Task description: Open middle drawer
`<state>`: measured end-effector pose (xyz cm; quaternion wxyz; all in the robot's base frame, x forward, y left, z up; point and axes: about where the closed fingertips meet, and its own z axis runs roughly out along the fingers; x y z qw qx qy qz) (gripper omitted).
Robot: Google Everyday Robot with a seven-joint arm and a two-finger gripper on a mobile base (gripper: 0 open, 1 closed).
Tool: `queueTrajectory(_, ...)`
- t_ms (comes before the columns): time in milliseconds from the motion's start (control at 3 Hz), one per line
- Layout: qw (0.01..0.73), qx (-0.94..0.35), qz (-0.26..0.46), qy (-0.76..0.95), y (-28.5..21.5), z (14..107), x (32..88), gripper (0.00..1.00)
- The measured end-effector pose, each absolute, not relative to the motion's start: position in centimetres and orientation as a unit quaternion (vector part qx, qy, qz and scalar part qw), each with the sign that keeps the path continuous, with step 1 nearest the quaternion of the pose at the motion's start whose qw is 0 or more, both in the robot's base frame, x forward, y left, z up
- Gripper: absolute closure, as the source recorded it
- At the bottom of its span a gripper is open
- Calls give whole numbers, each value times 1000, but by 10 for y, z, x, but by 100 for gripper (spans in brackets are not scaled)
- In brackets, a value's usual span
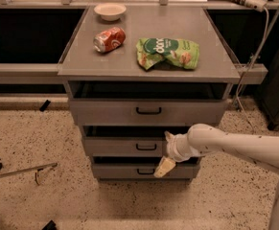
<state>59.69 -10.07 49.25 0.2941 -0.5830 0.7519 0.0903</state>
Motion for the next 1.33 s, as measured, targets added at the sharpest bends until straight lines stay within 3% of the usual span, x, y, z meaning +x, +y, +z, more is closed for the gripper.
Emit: queueTrajectory(1333,280,-567,126,764,-102,428,622,0)
